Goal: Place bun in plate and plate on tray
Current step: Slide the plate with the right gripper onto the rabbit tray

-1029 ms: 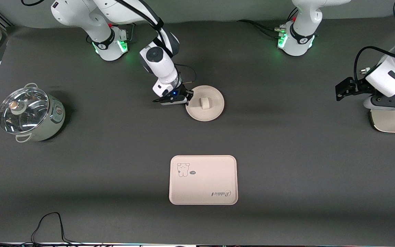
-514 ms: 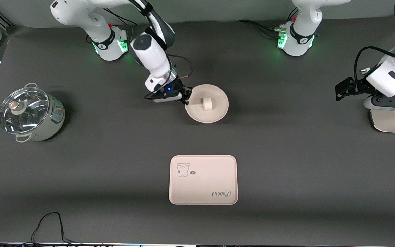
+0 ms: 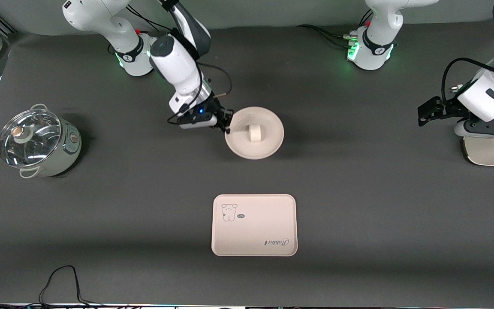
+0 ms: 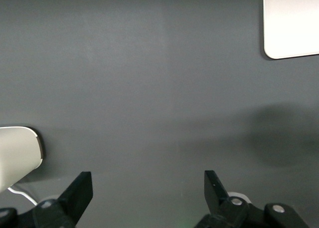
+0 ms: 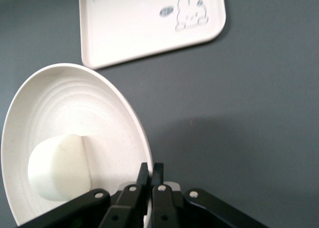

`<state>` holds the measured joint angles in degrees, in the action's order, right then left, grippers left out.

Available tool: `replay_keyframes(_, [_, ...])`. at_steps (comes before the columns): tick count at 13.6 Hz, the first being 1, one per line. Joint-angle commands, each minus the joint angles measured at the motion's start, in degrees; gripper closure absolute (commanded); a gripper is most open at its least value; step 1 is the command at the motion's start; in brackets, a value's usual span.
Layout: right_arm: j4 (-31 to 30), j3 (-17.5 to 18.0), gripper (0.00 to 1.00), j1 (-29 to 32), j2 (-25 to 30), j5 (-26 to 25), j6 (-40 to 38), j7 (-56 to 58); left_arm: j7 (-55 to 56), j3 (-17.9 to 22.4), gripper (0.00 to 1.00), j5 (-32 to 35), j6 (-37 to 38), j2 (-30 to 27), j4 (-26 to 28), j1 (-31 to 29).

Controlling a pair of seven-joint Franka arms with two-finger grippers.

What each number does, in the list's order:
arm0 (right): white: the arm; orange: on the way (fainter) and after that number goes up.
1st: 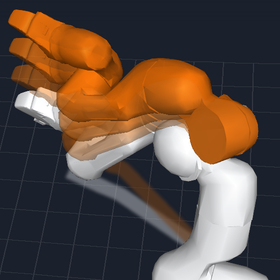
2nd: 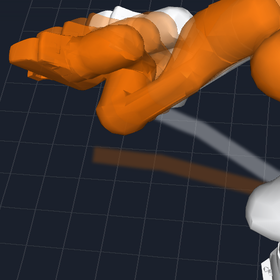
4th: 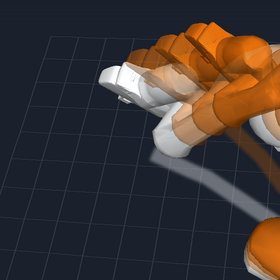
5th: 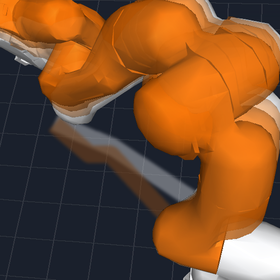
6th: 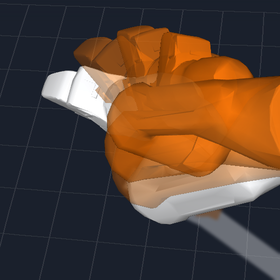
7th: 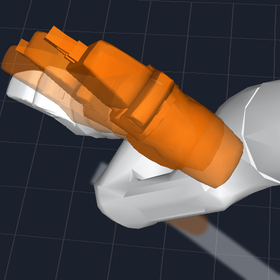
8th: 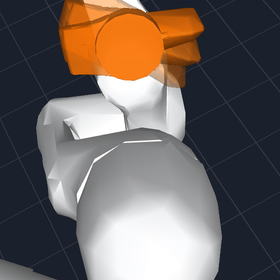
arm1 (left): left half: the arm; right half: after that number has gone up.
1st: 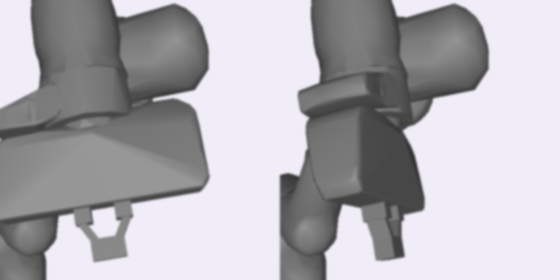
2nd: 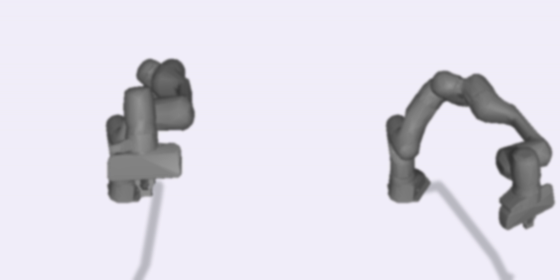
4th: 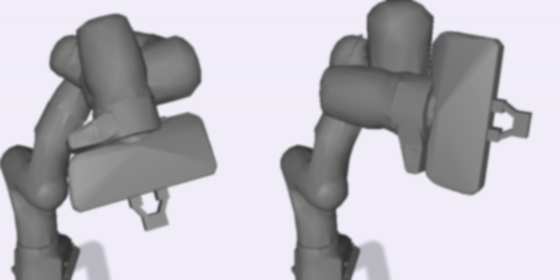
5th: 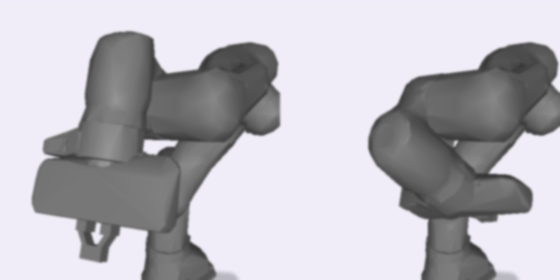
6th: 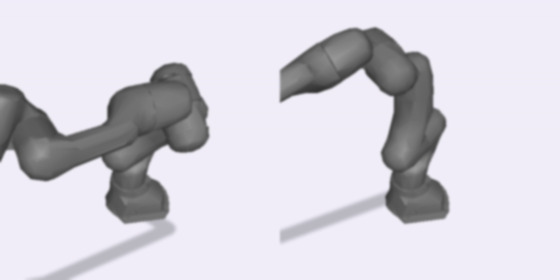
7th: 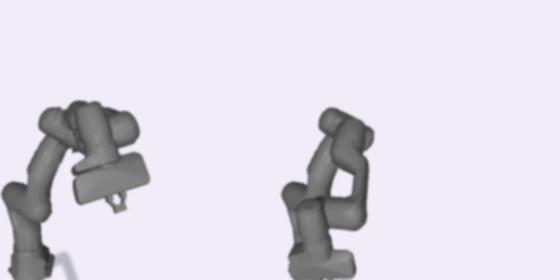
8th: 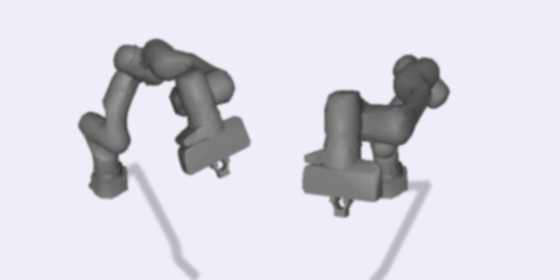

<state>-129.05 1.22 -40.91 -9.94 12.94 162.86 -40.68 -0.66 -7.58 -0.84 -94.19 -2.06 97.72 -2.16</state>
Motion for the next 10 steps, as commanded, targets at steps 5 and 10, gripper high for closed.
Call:
replay_keyframes(5, [32.67, 0.19, 1.00, 7.59, -21.59, 1.12, -11.77, 1.83, 0.57, 0.02, 0.00, -0.83, -0.38, 0.21, -0.42, -0.12])
replay_keyframes(10, [53.51, -0.16, 1.00, 10.15, -35.74, 1.04, -16.26, 1.92, 0.57, 0.11, 0.00, -0.92, -0.38, 0.21, -0.42, -0.21])
